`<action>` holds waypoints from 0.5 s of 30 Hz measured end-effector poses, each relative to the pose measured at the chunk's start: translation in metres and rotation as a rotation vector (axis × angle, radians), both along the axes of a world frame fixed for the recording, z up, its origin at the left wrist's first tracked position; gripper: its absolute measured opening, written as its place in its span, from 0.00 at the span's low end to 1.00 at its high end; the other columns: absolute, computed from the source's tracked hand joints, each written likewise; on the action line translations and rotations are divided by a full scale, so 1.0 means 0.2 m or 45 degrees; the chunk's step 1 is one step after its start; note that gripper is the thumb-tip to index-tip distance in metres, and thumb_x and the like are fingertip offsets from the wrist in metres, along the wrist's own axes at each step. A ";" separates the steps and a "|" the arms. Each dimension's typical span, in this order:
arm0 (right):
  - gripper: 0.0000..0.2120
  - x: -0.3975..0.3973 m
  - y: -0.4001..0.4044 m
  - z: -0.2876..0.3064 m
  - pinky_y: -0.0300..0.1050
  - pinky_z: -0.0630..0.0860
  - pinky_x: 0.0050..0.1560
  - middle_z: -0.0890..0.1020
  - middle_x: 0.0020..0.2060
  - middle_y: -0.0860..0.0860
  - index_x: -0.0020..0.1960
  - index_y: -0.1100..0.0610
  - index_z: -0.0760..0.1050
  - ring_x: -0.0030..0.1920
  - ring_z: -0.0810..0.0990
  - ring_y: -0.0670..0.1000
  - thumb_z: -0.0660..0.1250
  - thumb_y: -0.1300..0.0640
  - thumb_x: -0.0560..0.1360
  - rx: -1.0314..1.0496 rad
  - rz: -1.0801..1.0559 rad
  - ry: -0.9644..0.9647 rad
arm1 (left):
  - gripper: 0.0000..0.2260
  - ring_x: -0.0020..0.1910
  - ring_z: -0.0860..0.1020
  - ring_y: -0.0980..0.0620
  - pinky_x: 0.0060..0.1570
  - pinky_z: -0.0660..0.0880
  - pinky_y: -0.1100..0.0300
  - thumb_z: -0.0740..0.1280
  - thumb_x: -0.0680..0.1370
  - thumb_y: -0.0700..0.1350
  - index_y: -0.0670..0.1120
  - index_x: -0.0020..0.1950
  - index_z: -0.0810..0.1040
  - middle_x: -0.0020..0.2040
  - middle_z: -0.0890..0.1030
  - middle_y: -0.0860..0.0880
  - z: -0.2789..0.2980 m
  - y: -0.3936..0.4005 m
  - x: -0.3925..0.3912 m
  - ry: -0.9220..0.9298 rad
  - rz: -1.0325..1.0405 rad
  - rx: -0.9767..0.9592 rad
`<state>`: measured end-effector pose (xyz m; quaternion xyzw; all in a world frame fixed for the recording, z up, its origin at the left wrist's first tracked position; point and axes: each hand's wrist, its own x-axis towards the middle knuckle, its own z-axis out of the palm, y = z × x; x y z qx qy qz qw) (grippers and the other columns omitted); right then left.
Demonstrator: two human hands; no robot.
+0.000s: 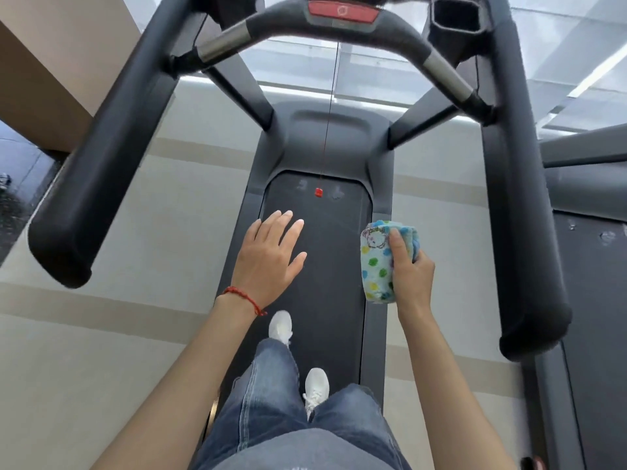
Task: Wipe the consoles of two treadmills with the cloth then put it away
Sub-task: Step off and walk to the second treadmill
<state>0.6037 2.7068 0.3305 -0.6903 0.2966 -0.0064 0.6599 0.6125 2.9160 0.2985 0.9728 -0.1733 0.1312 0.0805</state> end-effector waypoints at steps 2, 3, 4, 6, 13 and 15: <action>0.10 0.14 0.02 0.00 0.41 0.79 0.36 0.81 0.38 0.50 0.40 0.53 0.75 0.39 0.82 0.49 0.66 0.48 0.75 -0.014 -0.010 -0.007 | 0.22 0.59 0.76 0.39 0.56 0.74 0.43 0.57 0.76 0.50 0.38 0.61 0.77 0.59 0.78 0.38 0.00 0.02 0.15 -0.024 -0.010 0.004; 0.10 0.23 0.03 0.00 0.40 0.79 0.36 0.81 0.38 0.50 0.39 0.53 0.75 0.39 0.82 0.49 0.66 0.48 0.75 -0.018 -0.020 -0.014 | 0.22 0.59 0.76 0.39 0.56 0.74 0.43 0.57 0.75 0.50 0.38 0.61 0.77 0.59 0.78 0.38 -0.01 0.03 0.23 -0.032 -0.015 -0.004; 0.10 0.31 0.05 0.00 0.39 0.79 0.35 0.81 0.38 0.50 0.39 0.53 0.75 0.38 0.82 0.49 0.66 0.48 0.75 -0.019 -0.030 -0.016 | 0.22 0.59 0.75 0.39 0.56 0.74 0.43 0.57 0.75 0.50 0.38 0.61 0.77 0.59 0.78 0.39 -0.01 0.05 0.32 -0.042 -0.019 -0.012; 0.10 0.49 0.09 0.02 0.36 0.78 0.32 0.81 0.38 0.50 0.39 0.53 0.75 0.38 0.82 0.48 0.66 0.49 0.75 -0.010 -0.045 -0.028 | 0.21 0.60 0.75 0.40 0.55 0.75 0.44 0.58 0.75 0.50 0.38 0.61 0.77 0.59 0.78 0.39 -0.02 0.08 0.51 -0.067 -0.032 -0.014; 0.07 1.03 0.24 0.11 0.34 0.77 0.29 0.81 0.37 0.49 0.41 0.53 0.76 0.37 0.81 0.47 0.67 0.50 0.74 0.062 -0.095 -0.058 | 0.21 0.60 0.75 0.40 0.56 0.74 0.43 0.58 0.76 0.50 0.38 0.62 0.77 0.60 0.77 0.39 0.07 0.20 1.13 -0.122 -0.120 -0.050; 0.07 1.16 0.26 0.16 0.33 0.76 0.30 0.81 0.36 0.48 0.40 0.53 0.76 0.36 0.81 0.45 0.68 0.51 0.74 0.060 -0.130 -0.100 | 0.21 0.60 0.75 0.40 0.56 0.74 0.43 0.59 0.76 0.49 0.38 0.62 0.76 0.60 0.77 0.38 0.12 0.23 1.30 -0.165 -0.134 -0.052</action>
